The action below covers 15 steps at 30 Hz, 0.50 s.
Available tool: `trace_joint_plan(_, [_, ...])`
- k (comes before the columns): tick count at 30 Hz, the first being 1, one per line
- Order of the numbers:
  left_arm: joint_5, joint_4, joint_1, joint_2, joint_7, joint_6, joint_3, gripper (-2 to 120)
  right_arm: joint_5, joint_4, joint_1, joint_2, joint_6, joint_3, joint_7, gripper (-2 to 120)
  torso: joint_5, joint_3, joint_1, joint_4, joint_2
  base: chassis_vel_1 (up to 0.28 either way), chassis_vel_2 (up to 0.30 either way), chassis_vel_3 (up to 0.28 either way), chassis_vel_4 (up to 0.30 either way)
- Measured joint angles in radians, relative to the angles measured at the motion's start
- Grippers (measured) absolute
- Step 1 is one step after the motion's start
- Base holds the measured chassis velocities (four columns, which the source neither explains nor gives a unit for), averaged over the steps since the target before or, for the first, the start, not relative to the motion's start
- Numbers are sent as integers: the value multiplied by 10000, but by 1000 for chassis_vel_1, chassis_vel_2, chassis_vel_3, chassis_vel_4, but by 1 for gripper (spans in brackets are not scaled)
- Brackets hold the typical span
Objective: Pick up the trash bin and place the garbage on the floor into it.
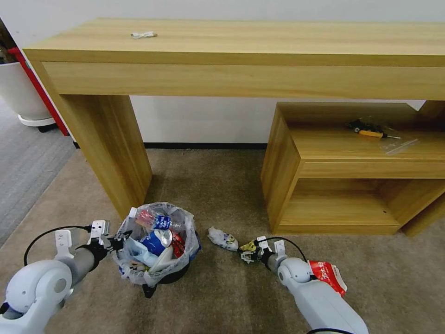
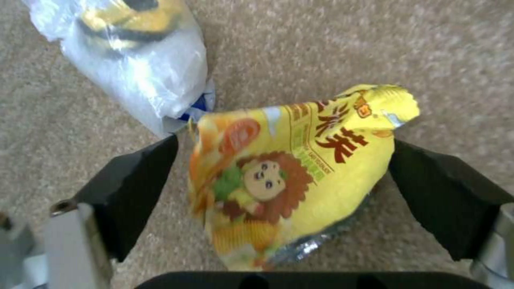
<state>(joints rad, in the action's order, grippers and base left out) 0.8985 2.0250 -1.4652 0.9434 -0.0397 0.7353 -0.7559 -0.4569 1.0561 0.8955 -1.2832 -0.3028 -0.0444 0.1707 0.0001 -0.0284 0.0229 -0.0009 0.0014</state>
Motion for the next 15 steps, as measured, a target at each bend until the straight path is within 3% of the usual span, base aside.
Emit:
trace_joint_plan(9, [64, 157, -12, -86, -1, 0, -16, 0, 203, -935, -391, -413, 407, -52, 171, 61, -11, 3, 1, -7, 3, 0, 0, 0, 0])
trace_joint_plan(15, [79, 218, -15, -83, -6, 0, -7, 0, 327, -973, -353, -429, 475, -76, 183, 40, -6, 2, 0, 1, 2, 0, 0, 0, 0])
